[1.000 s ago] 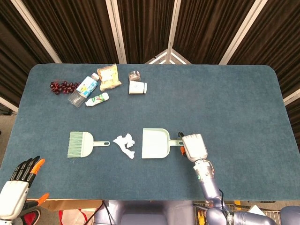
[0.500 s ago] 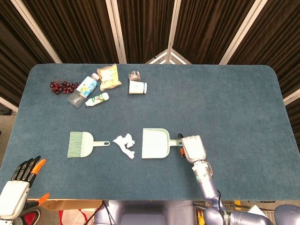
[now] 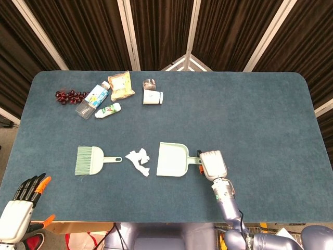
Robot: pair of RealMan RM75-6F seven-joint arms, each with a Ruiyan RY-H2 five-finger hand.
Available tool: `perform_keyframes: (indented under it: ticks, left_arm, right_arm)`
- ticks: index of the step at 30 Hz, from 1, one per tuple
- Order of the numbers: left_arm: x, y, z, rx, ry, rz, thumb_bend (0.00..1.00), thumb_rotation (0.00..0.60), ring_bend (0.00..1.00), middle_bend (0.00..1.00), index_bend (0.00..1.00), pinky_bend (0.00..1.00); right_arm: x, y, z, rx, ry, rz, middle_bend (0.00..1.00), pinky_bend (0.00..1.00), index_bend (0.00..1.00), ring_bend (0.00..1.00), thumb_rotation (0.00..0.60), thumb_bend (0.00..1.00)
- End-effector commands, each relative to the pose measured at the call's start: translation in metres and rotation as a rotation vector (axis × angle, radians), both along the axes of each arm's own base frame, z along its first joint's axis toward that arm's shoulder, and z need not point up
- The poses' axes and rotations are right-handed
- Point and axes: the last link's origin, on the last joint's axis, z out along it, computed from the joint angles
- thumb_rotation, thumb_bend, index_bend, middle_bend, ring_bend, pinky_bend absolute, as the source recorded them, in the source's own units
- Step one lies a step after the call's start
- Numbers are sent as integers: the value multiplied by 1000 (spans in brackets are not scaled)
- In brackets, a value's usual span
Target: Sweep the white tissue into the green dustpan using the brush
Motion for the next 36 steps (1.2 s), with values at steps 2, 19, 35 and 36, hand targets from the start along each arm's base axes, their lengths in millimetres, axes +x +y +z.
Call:
perform_keyframes:
  ticks: [2, 19, 35, 36]
  left_arm:
    - [2, 5, -3, -16, -8, 6, 0, 600, 0, 0, 0, 61]
    - [47, 91, -20, -32, -16, -65, 43, 600, 158, 122, 0, 242]
    - [70, 141, -56, -65, 15, -32, 322, 600, 753, 792, 340, 792]
    - [72, 146, -59, -69, 28, -32, 327, 600, 775, 813, 358, 817]
  right_arm:
    - [1, -1, 0, -3, 4, 6, 881, 857, 478, 852, 600, 361]
    - [6, -3, -4, 3, 15, 15, 881, 857, 505, 851, 600, 361]
    - [9, -6, -7, -1, 21, 23, 881, 857, 505, 851, 600, 362]
    - [9, -7, -7, -4, 22, 27, 881, 857, 505, 851, 600, 362]
